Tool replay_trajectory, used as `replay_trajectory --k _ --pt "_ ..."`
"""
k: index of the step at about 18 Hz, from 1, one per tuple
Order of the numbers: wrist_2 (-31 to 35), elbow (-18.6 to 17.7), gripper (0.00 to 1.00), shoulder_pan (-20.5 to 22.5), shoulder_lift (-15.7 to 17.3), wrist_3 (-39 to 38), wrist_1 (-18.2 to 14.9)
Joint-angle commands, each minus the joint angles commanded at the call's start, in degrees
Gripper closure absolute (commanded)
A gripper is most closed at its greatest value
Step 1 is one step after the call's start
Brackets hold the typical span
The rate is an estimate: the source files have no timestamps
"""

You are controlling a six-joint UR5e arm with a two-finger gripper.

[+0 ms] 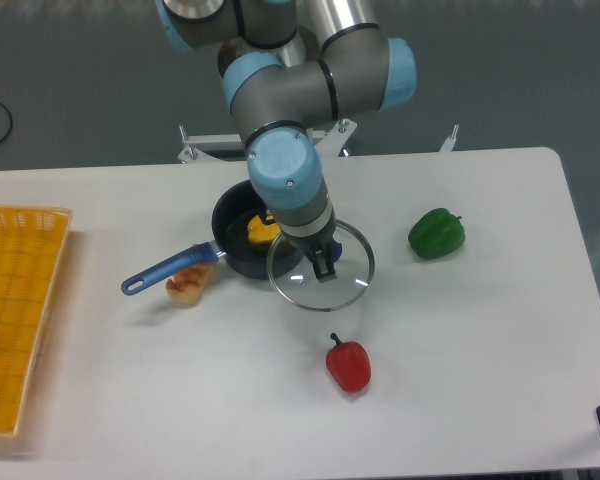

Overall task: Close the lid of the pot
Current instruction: 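Move the held glass lid over the saucepan rim and lower it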

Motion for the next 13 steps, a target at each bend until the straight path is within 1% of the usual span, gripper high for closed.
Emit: replay_trajectory --k 3,5,11,13 --pt "0.2 -0.1 0.42 -0.6 0.7 0.0 -2.0" --pt "0.4 -0.4 0.42 -2.2 0.9 -0.4 -2.9" --pt "1.0 -3.6 0.41 -4.2 2.1 -1.7 -2.7" --pt "1.6 -3.8 0.41 -4.4 2.3 -1.6 -2.7"
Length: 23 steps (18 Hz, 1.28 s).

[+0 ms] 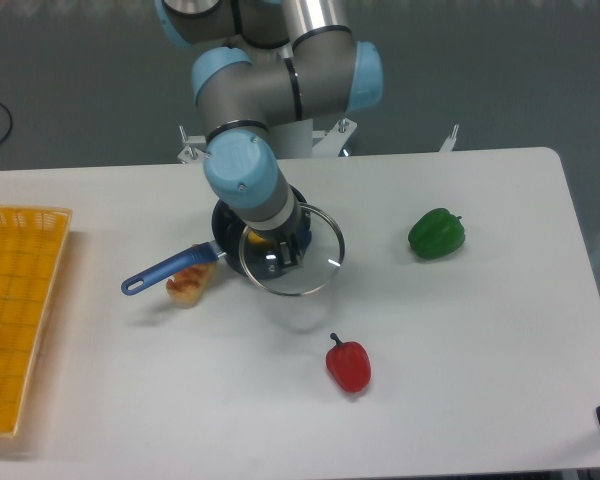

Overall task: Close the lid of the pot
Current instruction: 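Move the held glass lid over the saucepan rim and lower it, then settle the glass lid onto the saucepan rim, keeping the knob gripped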

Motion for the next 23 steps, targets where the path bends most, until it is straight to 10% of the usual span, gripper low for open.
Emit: replay_trajectory --k 23 --pt "2.4 -5.0 0.41 -4.7 4.9 -2.3 0.1"
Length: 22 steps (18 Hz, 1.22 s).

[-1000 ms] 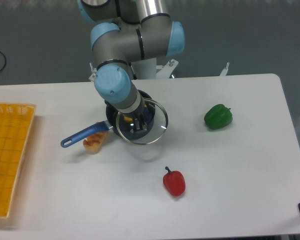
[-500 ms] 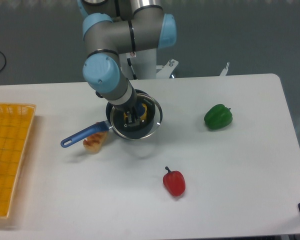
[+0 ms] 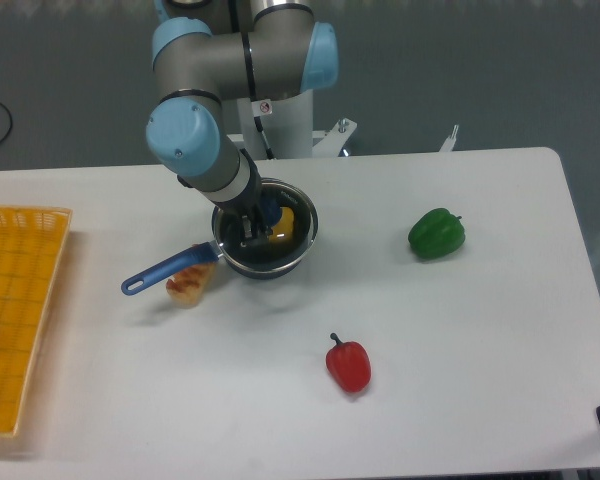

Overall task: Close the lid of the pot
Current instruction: 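Settle the glass lid onto the saucepan rim, keeping the knob gripped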

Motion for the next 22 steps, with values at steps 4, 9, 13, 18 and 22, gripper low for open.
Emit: replay_trajectory --k 4,9,13,18,22 --pt "0.4 -0.8 0.41 -0.2 0.1 -0.2 0.1" --pt "0.7 -1.1 0.41 -0.7 0.0 -0.2 0.1" --pt "2.3 -2.0 0.41 -0.8 -0.2 -0.5 0.4" --pt "2.3 -2.0 0.41 -0.9 -0.3 -1.2 0.4" --pt "2.3 -1.9 0.4 -1.6 -0.4 -2.2 0.4"
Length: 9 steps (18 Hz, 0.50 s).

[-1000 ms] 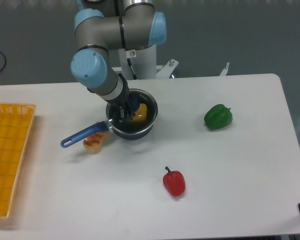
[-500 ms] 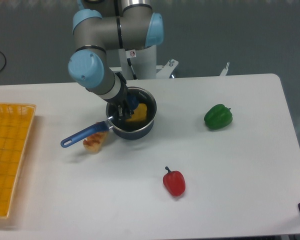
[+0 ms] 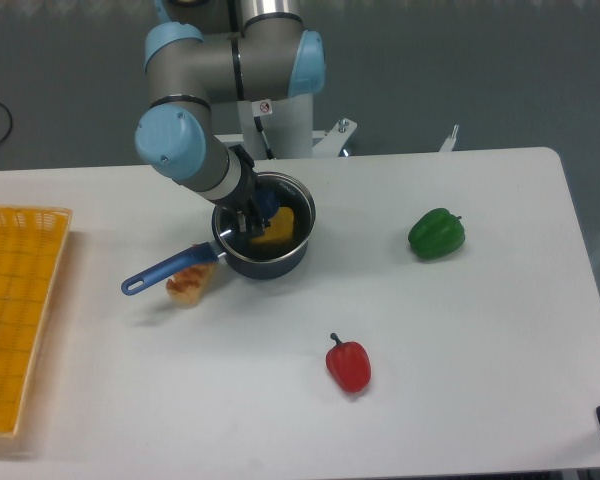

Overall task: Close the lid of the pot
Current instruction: 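Settle the glass lid onto the saucepan rim, keeping the knob gripped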

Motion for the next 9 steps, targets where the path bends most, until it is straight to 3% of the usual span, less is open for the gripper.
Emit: replay_trajectory --k 9 --pt "0.4 -0.2 0.4 -0.1 -0.3 -0.4 0.0"
